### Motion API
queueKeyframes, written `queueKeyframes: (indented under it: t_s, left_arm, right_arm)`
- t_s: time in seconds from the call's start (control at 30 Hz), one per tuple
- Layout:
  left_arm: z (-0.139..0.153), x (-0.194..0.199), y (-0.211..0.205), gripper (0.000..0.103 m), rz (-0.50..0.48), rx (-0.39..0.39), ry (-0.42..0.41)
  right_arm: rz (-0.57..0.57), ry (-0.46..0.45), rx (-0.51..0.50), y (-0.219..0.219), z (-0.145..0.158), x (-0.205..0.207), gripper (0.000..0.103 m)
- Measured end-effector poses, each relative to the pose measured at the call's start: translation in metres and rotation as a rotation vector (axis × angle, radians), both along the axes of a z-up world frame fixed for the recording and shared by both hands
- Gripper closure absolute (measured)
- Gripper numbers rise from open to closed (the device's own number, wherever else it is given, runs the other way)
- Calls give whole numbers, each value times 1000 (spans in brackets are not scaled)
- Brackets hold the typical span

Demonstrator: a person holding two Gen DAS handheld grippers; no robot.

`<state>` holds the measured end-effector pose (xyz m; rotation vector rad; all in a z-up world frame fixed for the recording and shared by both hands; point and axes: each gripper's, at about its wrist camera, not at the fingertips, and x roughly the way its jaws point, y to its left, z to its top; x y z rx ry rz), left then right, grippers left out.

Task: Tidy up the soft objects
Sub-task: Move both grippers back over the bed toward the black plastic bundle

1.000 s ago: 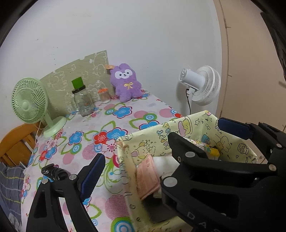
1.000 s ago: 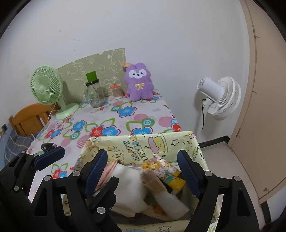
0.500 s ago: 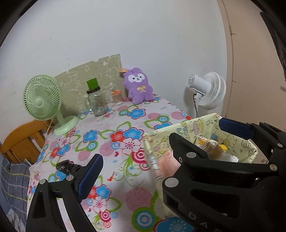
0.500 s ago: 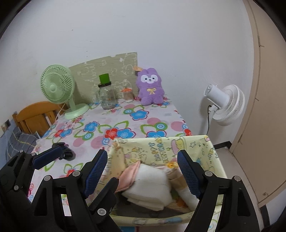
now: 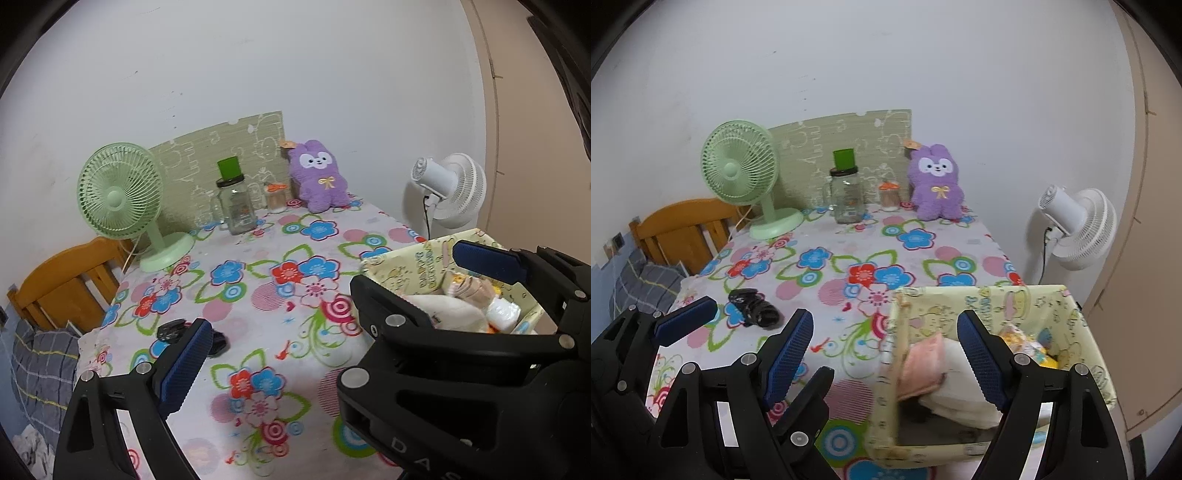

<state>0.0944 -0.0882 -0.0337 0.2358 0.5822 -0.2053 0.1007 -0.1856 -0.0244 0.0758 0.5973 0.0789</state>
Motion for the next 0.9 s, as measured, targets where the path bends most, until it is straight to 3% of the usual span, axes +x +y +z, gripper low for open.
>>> queueKeyframes:
  t_s: [0.9]
  left_arm:
    - [-21,41,95,7,117,-38,79]
  right_arm:
    - [101,45,-34,99,-16,50,20]
